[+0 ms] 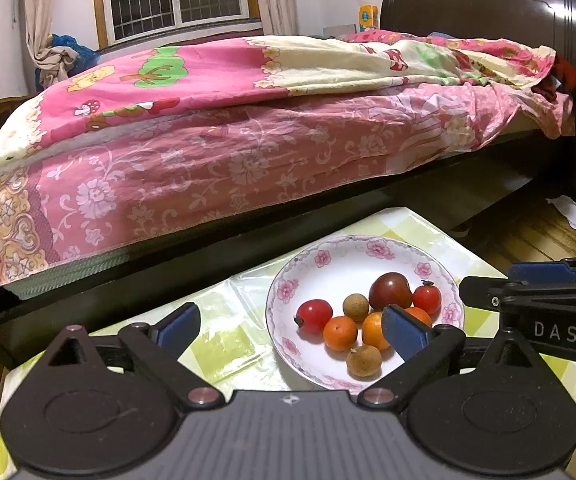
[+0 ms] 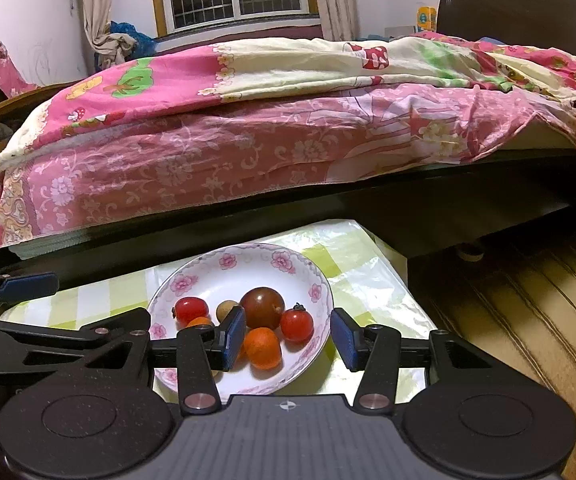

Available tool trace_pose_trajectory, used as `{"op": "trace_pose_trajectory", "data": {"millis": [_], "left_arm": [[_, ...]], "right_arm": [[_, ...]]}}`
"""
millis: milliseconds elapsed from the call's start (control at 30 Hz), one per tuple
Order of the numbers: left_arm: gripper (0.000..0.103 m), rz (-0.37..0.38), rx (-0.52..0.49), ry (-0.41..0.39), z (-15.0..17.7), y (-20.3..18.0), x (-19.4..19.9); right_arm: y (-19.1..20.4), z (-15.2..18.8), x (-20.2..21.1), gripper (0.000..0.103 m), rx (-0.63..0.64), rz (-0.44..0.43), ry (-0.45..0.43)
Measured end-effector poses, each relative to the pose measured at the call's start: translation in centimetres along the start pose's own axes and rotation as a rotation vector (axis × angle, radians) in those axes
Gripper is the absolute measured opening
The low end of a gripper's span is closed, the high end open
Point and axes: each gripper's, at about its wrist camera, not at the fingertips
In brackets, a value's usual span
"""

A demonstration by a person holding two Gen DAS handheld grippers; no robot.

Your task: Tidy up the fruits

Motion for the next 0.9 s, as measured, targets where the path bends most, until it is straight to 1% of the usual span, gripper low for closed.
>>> {"op": "trace_pose_trajectory", "data": {"millis": [200,567,900], "left_arm": [[0.103,0.009,0.021,0.01,0.8,0.1,0.9],[0.103,0.013,0.03,0.019,1.9,-0.1,2.3],[0.103,0.03,0.042,0.061,4.2,-0.3,3.8]], "right_arm": [[0.2,0.7,1.0,0.044,-0.006,0.0,0.001],[0.5,1.7,2.4,0.045,0.004,0.007,0.004],[0.8,3.4,3.9,0.045,0.011,0.017,0.033]]}}
Point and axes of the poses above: each gripper's, at about its wrist camera, not at the fingertips, and x roughly against the way its jaws point, y to its left, z to its underside, and after that the axes turned 3 degrees about y, right-handed
